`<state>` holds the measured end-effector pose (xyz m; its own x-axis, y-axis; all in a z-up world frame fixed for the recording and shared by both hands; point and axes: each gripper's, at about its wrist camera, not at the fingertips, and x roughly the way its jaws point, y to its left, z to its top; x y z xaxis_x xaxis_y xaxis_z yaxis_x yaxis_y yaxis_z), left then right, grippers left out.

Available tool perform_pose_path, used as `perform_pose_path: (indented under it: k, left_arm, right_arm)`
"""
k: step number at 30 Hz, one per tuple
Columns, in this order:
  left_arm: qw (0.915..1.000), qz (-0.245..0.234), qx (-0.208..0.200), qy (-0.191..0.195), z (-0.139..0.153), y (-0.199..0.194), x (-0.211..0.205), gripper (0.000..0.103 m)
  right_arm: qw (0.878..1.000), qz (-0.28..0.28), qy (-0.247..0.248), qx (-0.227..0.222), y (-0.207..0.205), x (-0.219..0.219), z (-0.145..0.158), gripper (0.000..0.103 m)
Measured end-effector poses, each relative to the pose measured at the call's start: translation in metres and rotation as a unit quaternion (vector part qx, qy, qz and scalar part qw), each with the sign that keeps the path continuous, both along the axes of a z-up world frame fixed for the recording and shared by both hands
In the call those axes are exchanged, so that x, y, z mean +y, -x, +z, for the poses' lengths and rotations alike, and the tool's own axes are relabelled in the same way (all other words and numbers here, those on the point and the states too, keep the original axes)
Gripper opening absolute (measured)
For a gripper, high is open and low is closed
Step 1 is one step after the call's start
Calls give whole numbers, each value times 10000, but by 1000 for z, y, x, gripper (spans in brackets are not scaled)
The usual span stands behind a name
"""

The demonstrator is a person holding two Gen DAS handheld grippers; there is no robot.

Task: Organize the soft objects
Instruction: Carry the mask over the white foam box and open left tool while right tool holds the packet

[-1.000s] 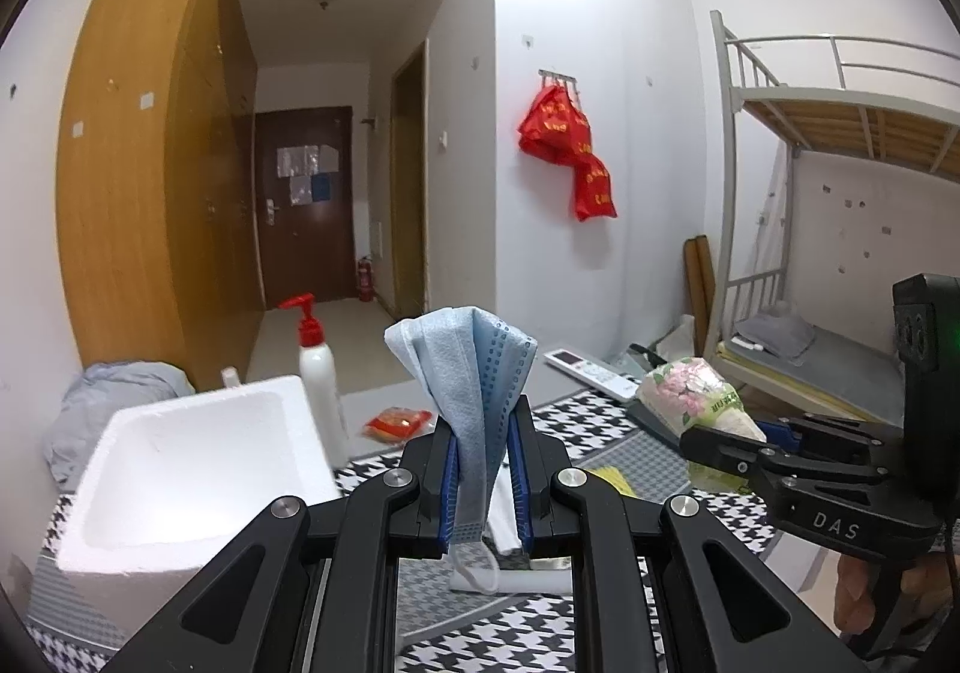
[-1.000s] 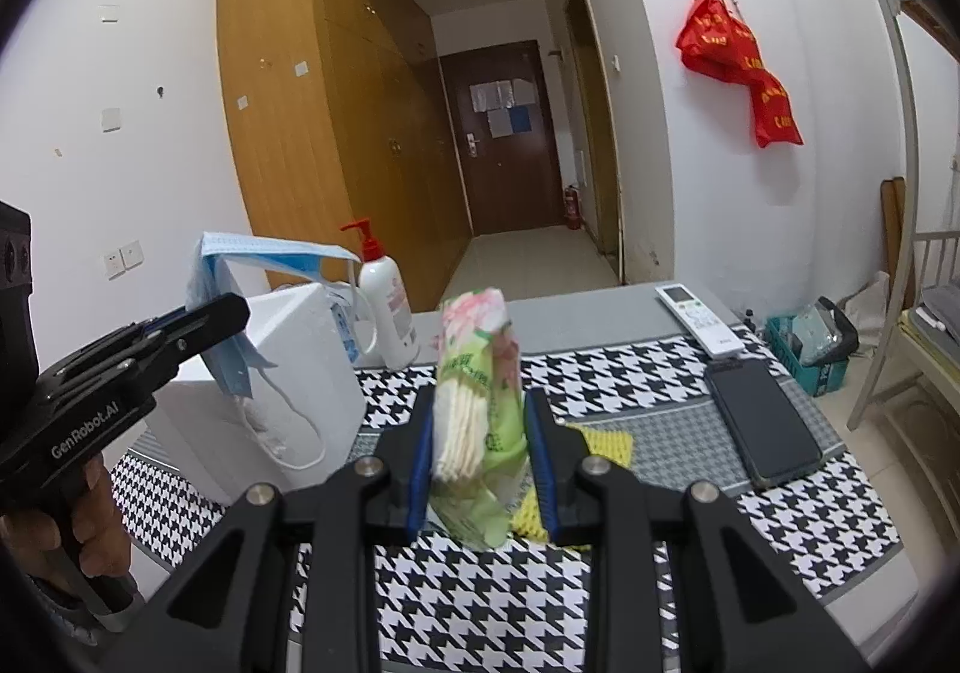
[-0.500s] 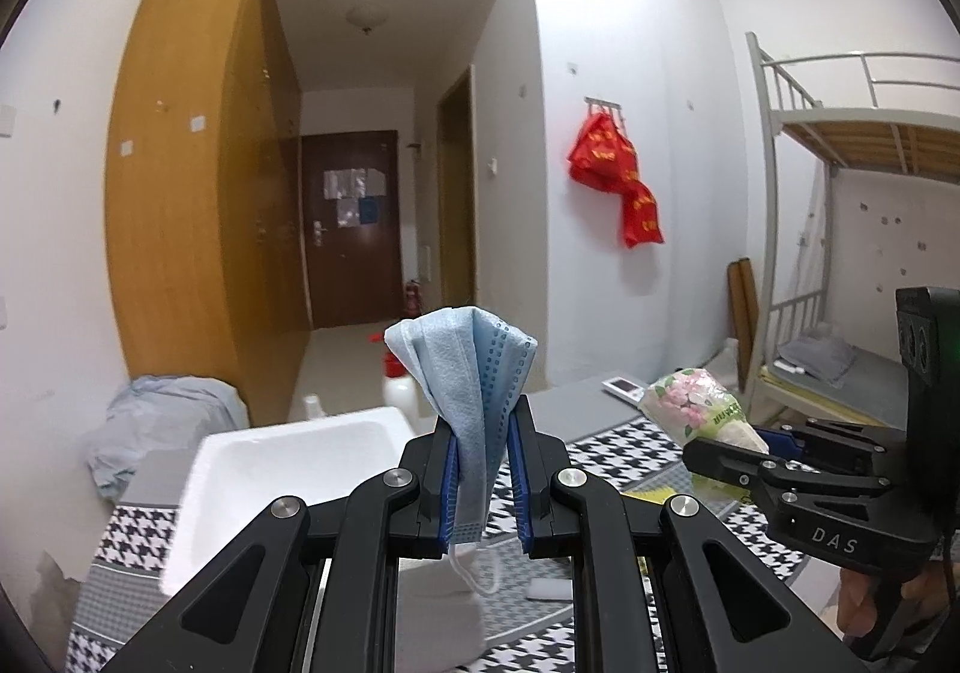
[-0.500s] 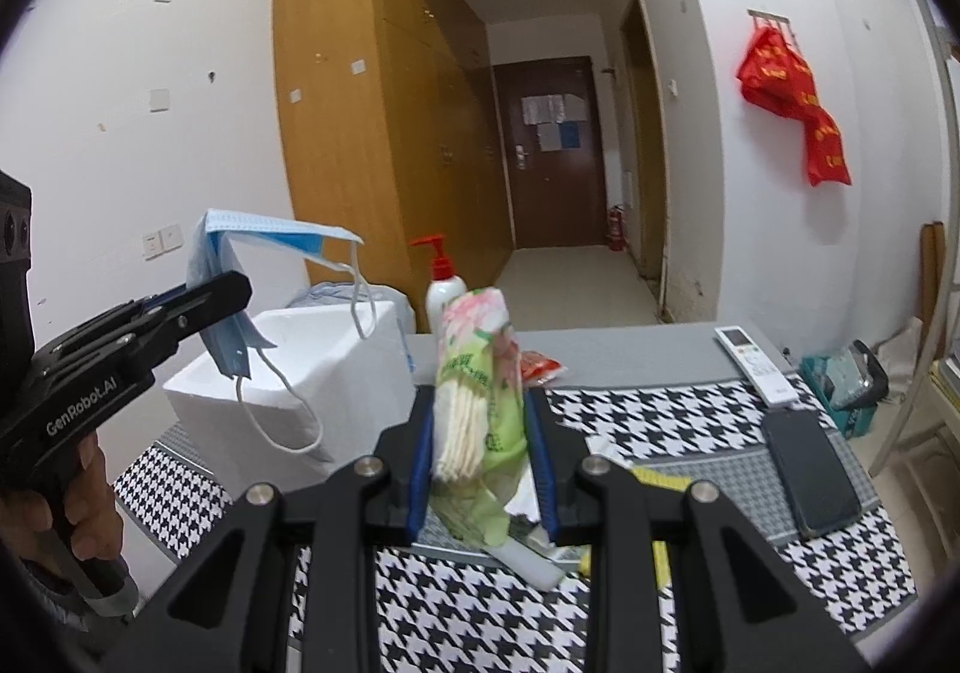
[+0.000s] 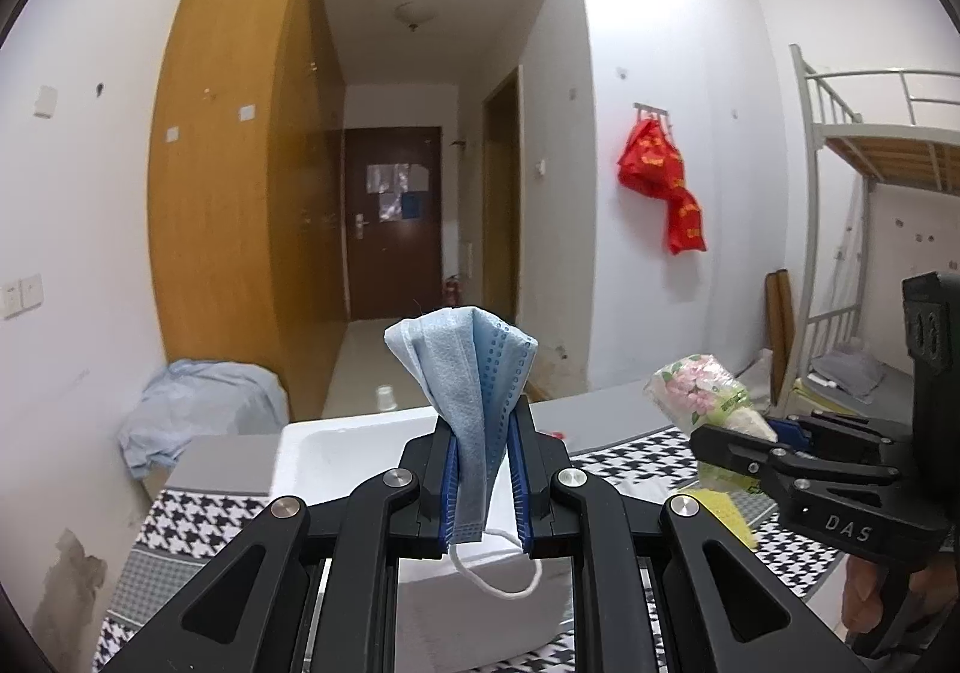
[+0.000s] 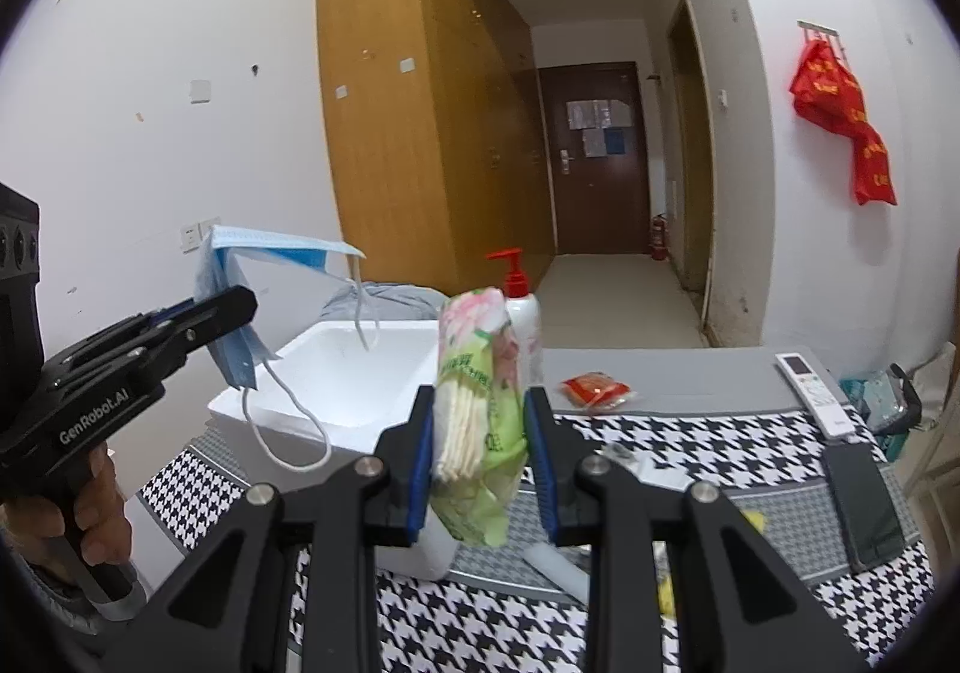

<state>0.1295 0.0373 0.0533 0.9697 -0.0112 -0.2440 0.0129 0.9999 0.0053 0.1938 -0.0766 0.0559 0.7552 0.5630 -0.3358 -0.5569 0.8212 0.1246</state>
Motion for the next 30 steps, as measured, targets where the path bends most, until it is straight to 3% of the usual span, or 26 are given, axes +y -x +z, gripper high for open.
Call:
perform_pose_path:
  k: [15,30]
  left_arm:
    - [9987,477,-9,160,7,8,35,16]
    - [9982,369,430,212,-7,-38,42,16]
  right_arm:
    - [9986,489,91,-174,-1,39,12,33]
    - [9987,489,23,-162,-3,48,10,33]
